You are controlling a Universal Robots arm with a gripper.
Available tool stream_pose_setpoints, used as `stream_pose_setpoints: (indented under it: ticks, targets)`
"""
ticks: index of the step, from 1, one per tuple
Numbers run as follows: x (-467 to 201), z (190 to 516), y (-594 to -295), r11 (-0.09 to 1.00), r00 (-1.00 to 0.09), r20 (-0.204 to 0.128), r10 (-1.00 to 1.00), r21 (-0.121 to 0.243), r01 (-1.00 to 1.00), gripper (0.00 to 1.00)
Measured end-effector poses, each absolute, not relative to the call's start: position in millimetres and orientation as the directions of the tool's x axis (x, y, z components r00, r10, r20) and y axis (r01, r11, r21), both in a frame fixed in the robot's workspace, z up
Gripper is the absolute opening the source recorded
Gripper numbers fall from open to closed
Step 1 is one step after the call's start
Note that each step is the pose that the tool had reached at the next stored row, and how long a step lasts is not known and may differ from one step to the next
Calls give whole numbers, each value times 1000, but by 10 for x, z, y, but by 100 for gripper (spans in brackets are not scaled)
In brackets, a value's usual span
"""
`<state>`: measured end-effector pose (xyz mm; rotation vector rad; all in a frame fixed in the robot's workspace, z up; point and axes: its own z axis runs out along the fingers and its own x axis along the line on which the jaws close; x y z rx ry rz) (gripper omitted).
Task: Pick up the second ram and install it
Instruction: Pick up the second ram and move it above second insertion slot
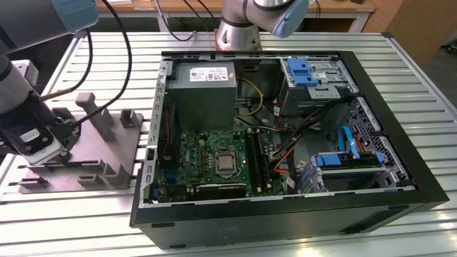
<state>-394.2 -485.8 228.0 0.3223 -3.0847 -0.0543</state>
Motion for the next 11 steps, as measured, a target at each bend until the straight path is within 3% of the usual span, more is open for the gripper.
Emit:
stream_pose_setpoints:
  ticks: [11]
  targets:
    - [-3942, 2279, -4859, 956, -955, 36, -293, 39, -292, 10]
